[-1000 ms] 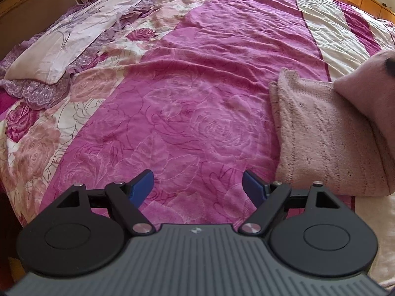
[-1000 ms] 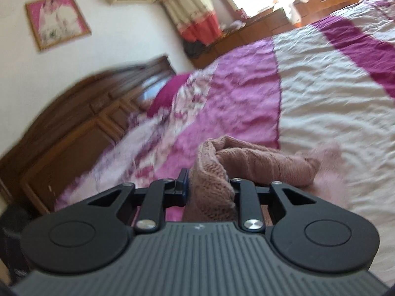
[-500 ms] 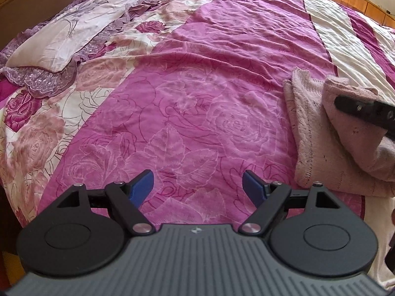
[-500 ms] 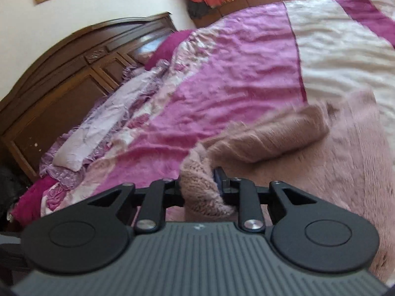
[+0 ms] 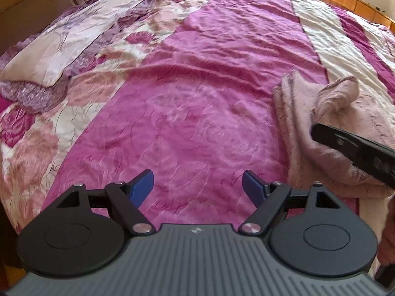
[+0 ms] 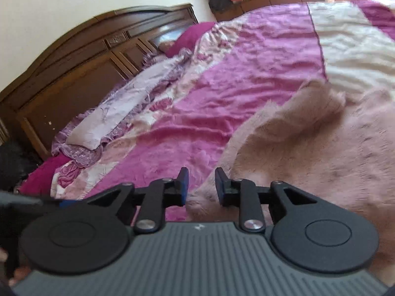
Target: Fold small clothes
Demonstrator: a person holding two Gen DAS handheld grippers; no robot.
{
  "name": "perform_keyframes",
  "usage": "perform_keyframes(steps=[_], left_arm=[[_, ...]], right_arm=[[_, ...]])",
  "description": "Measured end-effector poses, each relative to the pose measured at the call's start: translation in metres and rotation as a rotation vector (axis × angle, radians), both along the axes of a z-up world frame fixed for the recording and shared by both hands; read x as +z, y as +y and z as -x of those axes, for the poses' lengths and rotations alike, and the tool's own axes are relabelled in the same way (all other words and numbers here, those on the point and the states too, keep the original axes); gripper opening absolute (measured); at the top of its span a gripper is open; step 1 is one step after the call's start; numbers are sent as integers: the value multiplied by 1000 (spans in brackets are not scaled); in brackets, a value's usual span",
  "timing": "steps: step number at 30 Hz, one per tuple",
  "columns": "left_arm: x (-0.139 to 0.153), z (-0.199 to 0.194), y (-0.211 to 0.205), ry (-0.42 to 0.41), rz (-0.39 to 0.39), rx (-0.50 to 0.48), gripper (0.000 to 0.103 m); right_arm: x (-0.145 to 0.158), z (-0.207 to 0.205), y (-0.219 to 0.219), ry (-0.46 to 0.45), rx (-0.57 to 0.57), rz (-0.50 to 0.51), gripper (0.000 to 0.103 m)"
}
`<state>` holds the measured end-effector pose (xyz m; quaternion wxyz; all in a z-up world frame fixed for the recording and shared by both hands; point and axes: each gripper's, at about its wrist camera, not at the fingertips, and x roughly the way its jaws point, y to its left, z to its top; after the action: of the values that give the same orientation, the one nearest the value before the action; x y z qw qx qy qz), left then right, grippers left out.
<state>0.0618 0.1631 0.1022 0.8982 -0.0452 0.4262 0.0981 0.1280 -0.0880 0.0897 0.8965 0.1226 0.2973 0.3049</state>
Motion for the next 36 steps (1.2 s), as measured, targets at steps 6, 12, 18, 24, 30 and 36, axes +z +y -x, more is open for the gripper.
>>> perform_keyframes(steps=[6, 12, 18, 24, 30, 36], left_arm=[[24, -19, -24, -62, 21, -95, 84], [34, -50, -64, -107, 22, -196, 84], [25, -85, -102, -122, 18, -304, 84], [2, -118, -130, -146, -8, -387, 84], [-28, -139, -135, -169, 35, -399, 64], [-28, -134, -120, -223, 112, -338, 12]], right_arm=[[23, 20, -45, -91, -85, 6, 55], [19, 5, -100, -66, -281, 23, 55], [1, -12, -143, -1, -426, -8, 67], [-19, -25, -162, 71, -462, -48, 68], [-33, -30, -158, 84, -444, -56, 72], [-41, -35, -146, 117, -356, -75, 74]])
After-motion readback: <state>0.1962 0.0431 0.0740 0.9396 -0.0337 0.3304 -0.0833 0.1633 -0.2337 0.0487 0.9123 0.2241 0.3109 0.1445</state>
